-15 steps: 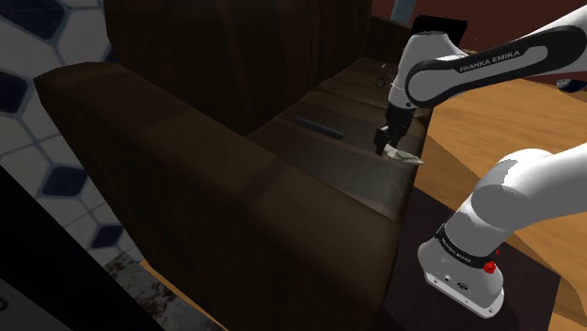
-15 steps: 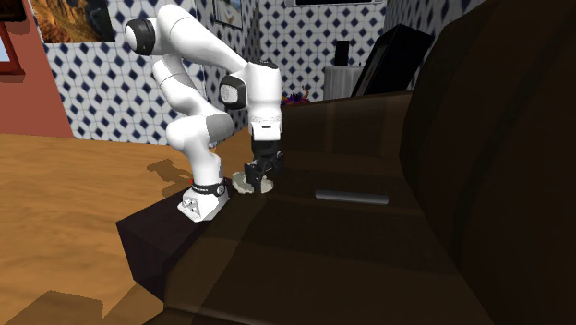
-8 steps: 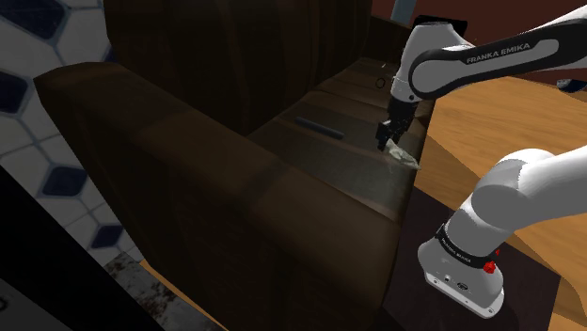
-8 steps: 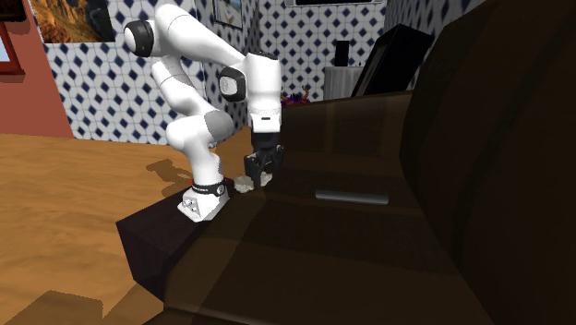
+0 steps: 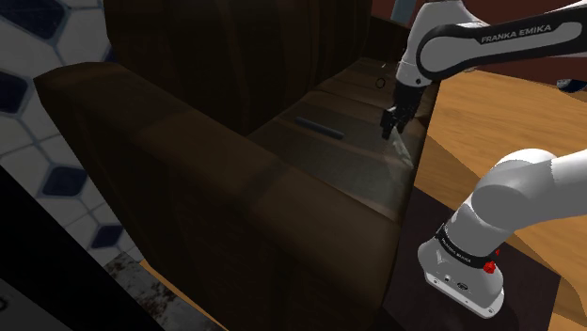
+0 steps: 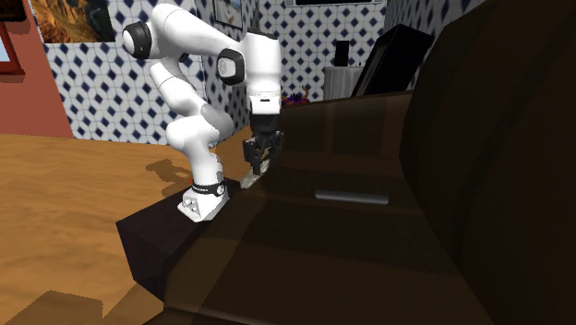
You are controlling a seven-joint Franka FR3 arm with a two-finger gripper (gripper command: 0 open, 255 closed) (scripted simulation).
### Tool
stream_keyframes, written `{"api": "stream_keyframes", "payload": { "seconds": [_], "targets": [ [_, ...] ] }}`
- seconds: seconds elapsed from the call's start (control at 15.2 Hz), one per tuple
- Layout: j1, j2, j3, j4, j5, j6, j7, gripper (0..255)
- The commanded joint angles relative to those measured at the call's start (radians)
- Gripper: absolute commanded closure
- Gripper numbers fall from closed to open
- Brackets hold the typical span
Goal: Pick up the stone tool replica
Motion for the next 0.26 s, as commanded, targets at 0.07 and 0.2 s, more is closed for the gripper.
{"api": "stream_keyframes", "payload": {
  "seconds": [0.07, 0.2],
  "targets": [
    [0.001, -0.008, 0.002, 0.037, 0.003, -0.045, -0.002, 255],
    [0.001, -0.008, 0.002, 0.039, 0.003, -0.047, -0.002, 255]
  ]
}}
